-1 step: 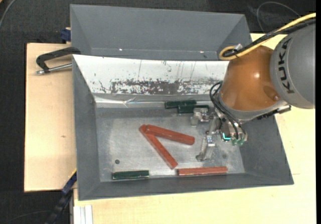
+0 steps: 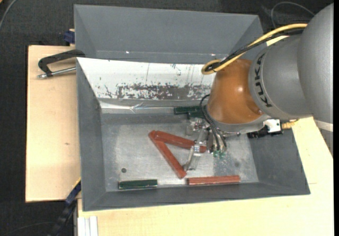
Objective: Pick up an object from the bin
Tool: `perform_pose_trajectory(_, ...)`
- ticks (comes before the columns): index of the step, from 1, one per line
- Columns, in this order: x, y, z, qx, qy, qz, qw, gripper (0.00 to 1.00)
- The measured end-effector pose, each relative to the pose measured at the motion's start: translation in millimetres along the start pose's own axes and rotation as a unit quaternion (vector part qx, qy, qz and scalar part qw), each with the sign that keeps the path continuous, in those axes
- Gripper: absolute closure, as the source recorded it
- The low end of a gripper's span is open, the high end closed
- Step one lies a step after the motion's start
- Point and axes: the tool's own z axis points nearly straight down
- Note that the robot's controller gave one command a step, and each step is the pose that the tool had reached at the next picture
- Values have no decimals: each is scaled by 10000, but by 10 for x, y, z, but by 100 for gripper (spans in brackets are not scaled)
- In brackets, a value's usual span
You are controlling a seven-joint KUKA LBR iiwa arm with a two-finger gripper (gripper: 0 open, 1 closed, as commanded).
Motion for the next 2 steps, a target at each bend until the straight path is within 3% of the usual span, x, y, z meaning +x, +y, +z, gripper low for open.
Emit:
perform_pose_trajectory(1,-11,-10,-14,4,-18,2,10000,100)
perform_pose_trajectory(2,-11,-10,-14,6,-18,1,10000,100)
